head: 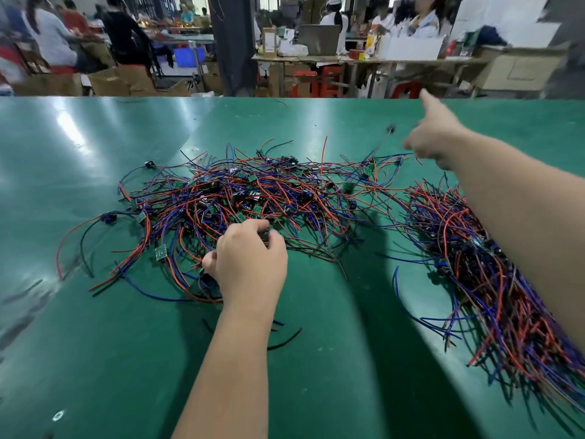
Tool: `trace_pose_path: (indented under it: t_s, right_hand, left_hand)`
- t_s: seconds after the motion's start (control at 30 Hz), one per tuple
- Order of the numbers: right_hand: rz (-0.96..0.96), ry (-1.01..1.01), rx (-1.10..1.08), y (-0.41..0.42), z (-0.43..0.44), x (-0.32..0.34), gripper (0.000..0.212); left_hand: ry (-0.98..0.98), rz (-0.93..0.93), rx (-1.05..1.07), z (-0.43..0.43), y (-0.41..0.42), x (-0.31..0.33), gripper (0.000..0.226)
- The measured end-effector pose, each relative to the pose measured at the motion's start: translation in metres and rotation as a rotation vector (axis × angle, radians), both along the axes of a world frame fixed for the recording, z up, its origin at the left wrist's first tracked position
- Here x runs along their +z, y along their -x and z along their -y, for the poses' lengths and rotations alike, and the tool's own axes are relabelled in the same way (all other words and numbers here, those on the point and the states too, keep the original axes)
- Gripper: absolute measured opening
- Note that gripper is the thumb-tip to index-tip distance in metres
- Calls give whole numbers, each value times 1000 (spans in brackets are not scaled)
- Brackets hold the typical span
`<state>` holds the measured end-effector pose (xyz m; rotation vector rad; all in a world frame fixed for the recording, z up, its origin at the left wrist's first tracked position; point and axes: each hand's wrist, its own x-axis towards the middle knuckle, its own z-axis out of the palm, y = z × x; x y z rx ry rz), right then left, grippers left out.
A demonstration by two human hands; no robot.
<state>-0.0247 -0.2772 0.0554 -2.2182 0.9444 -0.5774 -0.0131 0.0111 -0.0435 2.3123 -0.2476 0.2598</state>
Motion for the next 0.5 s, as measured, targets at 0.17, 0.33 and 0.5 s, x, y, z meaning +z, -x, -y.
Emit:
trace_pose_path:
  t_s: [0.17,0.33,0.5]
  right_hand:
    - [50,-117,41,18,-34,-20,38]
    - [76,-832,330,57,-97,-46,54]
    - [348,-1030,370,90,-119,-69,35]
  left_hand:
    - [566,9,-128,3,5,8,13]
    - [836,36,-454,7,21,23,15]
    - [646,-78,-895,16,45,22,22]
